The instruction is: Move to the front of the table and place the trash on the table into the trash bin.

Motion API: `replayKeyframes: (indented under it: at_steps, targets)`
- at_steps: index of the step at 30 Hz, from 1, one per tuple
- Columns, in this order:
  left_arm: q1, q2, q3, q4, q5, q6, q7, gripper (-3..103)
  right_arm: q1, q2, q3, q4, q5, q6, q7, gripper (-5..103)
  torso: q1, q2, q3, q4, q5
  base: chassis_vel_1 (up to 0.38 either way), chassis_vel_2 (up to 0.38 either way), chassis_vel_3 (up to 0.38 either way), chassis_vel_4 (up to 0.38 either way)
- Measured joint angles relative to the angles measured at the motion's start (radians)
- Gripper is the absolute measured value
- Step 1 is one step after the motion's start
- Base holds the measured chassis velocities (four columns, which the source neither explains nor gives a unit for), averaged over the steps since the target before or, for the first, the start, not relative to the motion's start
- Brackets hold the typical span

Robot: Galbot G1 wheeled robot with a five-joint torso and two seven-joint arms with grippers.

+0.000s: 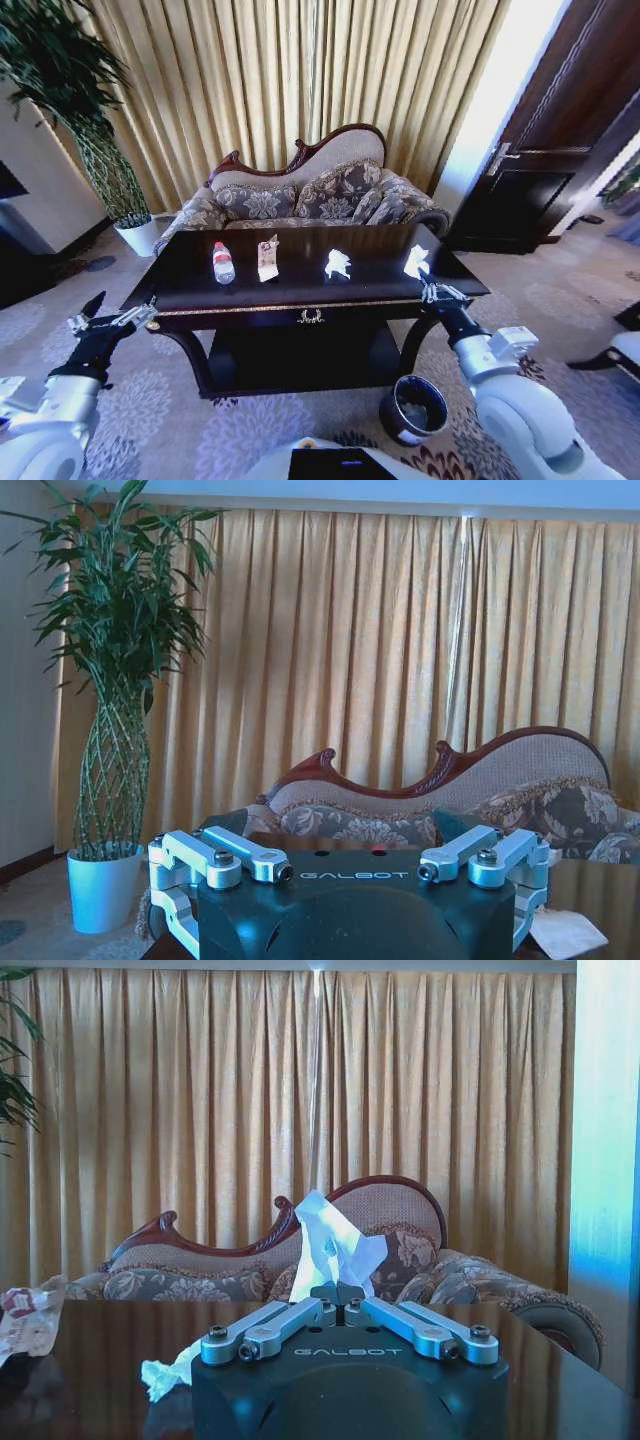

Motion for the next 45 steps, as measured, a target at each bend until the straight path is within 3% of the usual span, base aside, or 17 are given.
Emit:
replayKeyframes:
  at_steps: [12, 16, 25, 33, 37, 43, 45]
  targets:
    - [-0.002, -0.010, 0.002, 0.000, 0.008, -0.006, 0.006, 100, -0.002, 0.031, -0.033, -0.143, -0.027, 0.024, -0.030, 0, 0.000, 0.000, 0.000, -0.0001, -0.0001, 0.085, -0.089, -0.085, 0.083]
    - [-0.004, -0.008, -0.002, 0.000, 0.008, -0.006, 0.007, 100, -0.004, 0.039, -0.038, -0.305, -0.020, 0.022, -0.037, 0, 0.000, 0.000, 0.000, -0.0001, 0.0001, 0.000, 0.000, 0.000, 0.000]
    - [0.006, -0.013, -0.007, 0.000, 0.009, -0.023, 0.015, 100, 0.082, 0.049, -0.078, -0.757, -0.102, 0.069, -0.084, 0, 0.000, 0.000, 0.000, -0.0002, 0.0004, 0.000, 0.000, 0.000, 0.000]
    - [0.004, -0.015, -0.003, 0.000, 0.011, -0.027, 0.017, 100, 0.265, 0.076, -0.129, -1.149, -0.177, 0.117, -0.088, 0, 0.000, 0.000, 0.000, 0.0002, 0.0001, 0.000, 0.000, 0.000, 0.000]
    - [0.004, -0.017, 0.000, 0.000, 0.015, -0.036, 0.018, 100, 0.342, 0.111, -0.135, -1.280, -0.244, 0.129, -0.088, 0, 0.000, 0.000, 0.000, 0.0001, 0.0000, 0.000, 0.000, 0.000, 0.000]
    - [0.008, -0.011, -0.008, 0.000, 0.015, -0.047, 0.019, 100, 0.366, 0.143, -0.139, -1.331, -0.289, 0.131, -0.085, 0, 0.000, 0.000, 0.000, -0.0001, 0.0000, 0.000, 0.000, 0.000, 0.000]
    - [0.010, -0.010, -0.009, 0.000, 0.015, -0.049, 0.019, 100, 0.361, 0.147, -0.141, -1.329, -0.303, 0.138, -0.086, 11, 0.000, 0.000, 0.000, -0.0002, -0.0001, 0.000, 0.000, 0.000, 0.000]
